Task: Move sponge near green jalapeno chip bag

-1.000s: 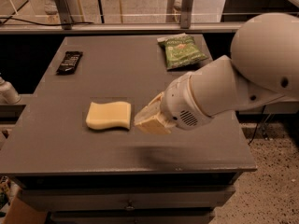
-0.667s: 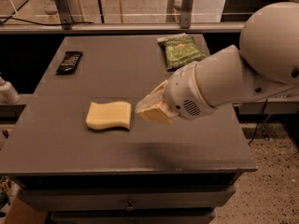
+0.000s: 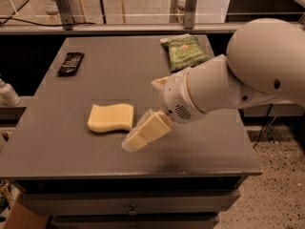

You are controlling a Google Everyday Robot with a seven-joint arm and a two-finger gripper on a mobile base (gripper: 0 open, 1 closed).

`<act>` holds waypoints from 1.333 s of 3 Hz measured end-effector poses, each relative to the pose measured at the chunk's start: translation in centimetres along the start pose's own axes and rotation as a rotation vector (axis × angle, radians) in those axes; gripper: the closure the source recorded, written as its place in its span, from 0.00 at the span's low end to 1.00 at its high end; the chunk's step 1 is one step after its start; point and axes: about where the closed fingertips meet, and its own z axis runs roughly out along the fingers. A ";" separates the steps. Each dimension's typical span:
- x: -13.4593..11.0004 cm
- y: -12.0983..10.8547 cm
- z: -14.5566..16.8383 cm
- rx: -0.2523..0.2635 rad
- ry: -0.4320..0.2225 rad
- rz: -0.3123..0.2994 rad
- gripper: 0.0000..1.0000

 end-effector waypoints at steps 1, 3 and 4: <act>0.2 -0.3 1.9 0.003 0.005 0.000 0.00; 1.3 -1.5 6.2 -0.007 0.034 0.016 0.00; 1.7 -1.7 7.8 -0.006 0.043 0.022 0.18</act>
Offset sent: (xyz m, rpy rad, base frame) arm 0.0339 0.0344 -0.0599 -0.0289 0.0373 -0.0063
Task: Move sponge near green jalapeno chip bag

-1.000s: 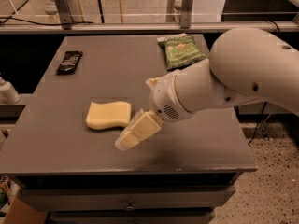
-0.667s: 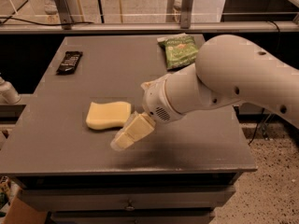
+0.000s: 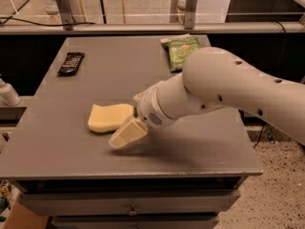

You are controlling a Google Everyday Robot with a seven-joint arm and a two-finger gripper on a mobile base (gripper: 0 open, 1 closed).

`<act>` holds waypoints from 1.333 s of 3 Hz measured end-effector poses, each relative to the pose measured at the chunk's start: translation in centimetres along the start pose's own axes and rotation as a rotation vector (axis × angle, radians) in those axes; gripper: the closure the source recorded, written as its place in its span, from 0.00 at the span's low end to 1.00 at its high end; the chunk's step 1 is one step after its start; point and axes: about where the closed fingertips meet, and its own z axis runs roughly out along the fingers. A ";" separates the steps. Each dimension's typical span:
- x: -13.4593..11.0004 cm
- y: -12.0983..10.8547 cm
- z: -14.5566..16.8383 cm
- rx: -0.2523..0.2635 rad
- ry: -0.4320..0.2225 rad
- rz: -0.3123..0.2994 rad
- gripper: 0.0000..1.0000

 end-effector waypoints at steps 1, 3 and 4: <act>0.3 -0.3 0.5 0.009 0.005 0.006 0.42; 0.8 -0.8 -0.5 0.035 0.005 0.020 0.87; 1.1 -2.1 -3.2 0.084 0.007 0.025 1.00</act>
Offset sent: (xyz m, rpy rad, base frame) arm 0.0061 -0.0070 -0.0127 -0.0035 0.0086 -0.0377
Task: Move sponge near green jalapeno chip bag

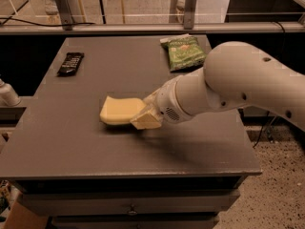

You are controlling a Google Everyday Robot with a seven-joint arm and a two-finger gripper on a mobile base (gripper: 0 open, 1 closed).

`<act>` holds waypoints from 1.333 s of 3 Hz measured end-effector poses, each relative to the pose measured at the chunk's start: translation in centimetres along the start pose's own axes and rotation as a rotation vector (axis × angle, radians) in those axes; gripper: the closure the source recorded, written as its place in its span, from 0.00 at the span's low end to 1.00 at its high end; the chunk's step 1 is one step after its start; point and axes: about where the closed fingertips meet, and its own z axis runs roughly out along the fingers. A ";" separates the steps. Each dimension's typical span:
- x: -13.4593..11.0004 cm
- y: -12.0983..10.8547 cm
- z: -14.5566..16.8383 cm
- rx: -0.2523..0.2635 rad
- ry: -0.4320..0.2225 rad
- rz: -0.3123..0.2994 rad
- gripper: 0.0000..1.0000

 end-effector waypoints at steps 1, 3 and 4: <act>0.8 -2.9 -4.5 0.084 0.019 0.008 1.00; 2.4 -3.8 -4.6 0.124 0.048 0.018 1.00; 5.2 -6.8 -5.6 0.210 0.108 0.036 1.00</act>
Offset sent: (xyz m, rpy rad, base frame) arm 0.0079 -0.0393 0.0223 -0.0302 -0.0353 -0.0574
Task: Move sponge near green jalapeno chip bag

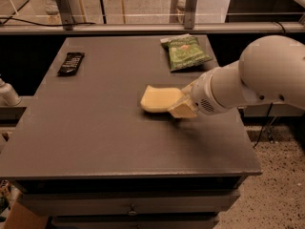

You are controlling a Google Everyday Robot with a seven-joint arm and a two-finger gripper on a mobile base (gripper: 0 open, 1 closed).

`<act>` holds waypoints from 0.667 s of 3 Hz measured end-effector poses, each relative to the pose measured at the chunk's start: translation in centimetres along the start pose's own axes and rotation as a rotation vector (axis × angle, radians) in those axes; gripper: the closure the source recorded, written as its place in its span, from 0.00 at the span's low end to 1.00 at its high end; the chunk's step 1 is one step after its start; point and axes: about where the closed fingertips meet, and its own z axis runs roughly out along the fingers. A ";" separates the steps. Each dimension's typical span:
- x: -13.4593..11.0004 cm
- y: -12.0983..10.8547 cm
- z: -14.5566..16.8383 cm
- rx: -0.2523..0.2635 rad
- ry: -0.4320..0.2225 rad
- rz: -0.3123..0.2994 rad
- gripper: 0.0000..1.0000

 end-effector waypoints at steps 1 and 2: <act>2.4 -4.7 -1.2 0.117 0.054 0.012 1.00; 4.3 -9.1 -2.0 0.199 0.102 0.035 1.00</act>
Offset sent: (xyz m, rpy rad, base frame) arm 0.0880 -0.1468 0.0061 -0.1986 -0.0849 -0.2888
